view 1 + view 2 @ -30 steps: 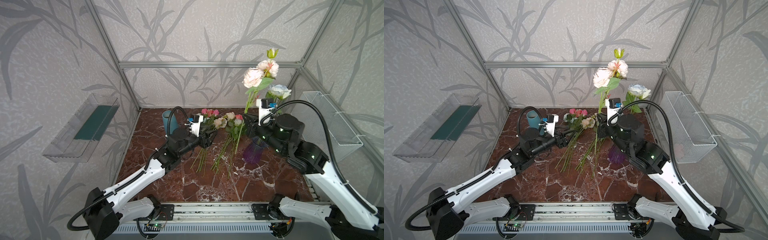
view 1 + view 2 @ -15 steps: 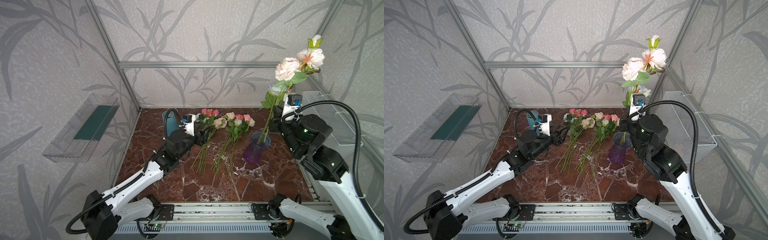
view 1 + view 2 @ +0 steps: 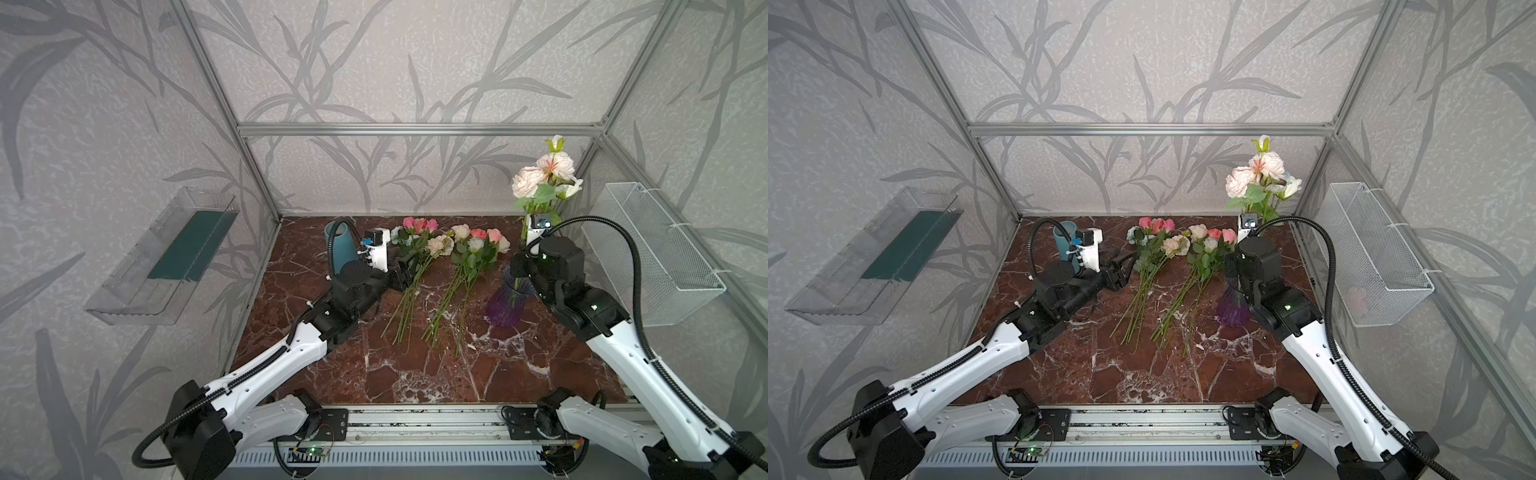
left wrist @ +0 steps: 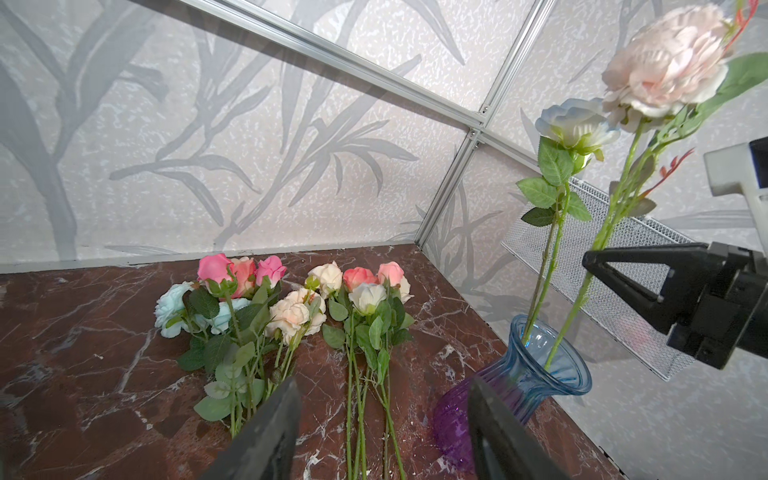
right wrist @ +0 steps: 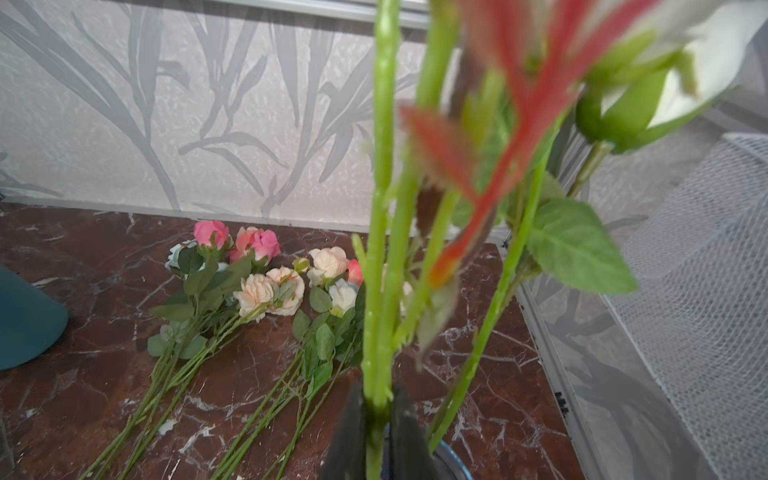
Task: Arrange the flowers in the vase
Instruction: 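Carry the pink roses with the right gripper and lower them into the vase, then open the right gripper and draw back while the left gripper reaches the roses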
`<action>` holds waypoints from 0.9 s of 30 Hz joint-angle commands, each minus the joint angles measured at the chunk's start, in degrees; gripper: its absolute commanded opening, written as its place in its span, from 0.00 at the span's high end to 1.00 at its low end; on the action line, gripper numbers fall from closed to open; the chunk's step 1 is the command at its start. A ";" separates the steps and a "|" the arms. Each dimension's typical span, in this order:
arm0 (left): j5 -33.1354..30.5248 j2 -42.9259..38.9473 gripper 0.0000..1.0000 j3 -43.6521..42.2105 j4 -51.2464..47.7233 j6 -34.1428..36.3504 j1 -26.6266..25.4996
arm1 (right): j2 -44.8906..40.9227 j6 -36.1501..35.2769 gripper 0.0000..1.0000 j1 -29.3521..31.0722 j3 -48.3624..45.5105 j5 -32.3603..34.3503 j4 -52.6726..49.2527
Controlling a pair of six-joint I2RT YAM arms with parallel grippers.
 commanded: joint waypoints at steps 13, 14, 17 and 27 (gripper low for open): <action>-0.81 0.55 0.35 -0.35 1.67 -0.72 0.66 | -6.96 5.92 0.72 -0.27 -4.79 0.18 -2.44; -0.91 0.53 0.35 -0.41 1.66 -0.66 0.63 | -7.50 6.35 0.72 -0.28 -4.96 0.21 -2.55; -1.11 1.02 0.35 -0.27 1.49 -0.57 0.70 | -8.87 7.04 0.71 -0.25 -4.50 -0.08 -3.36; -0.91 6.70 0.37 2.75 -3.98 -0.61 0.84 | -14.16 10.66 0.71 -0.25 -1.97 -6.08 -7.74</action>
